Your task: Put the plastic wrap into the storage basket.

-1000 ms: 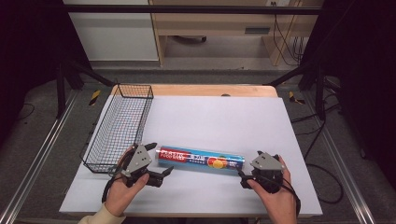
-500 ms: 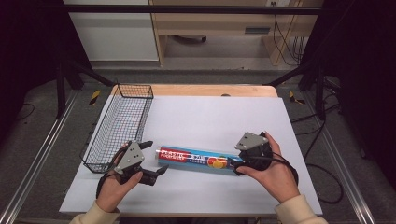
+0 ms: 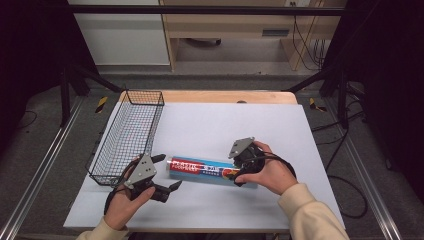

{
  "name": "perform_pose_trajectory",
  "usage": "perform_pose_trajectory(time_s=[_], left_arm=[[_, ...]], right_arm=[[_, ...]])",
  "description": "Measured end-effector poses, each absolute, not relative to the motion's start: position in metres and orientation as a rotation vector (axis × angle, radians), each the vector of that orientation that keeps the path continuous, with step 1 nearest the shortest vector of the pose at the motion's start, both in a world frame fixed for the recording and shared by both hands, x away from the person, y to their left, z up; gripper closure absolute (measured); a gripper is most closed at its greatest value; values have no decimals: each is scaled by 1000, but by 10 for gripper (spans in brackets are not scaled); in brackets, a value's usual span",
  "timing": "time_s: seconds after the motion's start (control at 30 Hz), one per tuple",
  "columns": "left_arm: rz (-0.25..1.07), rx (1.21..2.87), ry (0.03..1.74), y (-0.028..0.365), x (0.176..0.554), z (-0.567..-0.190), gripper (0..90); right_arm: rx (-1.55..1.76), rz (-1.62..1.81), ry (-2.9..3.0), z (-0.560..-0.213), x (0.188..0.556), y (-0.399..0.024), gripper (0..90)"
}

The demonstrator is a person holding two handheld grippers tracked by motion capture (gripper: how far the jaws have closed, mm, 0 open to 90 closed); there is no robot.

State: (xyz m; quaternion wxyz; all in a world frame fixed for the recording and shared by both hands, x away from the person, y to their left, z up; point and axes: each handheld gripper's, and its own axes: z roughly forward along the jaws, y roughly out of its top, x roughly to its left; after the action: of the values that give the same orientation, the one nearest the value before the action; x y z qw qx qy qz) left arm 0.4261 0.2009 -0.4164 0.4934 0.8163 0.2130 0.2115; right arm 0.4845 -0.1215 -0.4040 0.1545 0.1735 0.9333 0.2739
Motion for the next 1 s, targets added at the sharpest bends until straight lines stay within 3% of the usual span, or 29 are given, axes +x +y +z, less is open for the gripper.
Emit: perform_pose_trajectory(time_s=[0.27, 0.47, 1.0], left_arm=[[489, 2000, 494, 200, 425, -419, 35], [519, 2020, 483, 199, 424, -418, 35], [531, 2022, 493, 204, 424, -416, 35]], right_arm=[[485, 674, 2755, -432, 491, -105, 144], [463, 602, 2810, -446, 499, -99, 196], [473, 562, 2892, -454, 510, -99, 272]])
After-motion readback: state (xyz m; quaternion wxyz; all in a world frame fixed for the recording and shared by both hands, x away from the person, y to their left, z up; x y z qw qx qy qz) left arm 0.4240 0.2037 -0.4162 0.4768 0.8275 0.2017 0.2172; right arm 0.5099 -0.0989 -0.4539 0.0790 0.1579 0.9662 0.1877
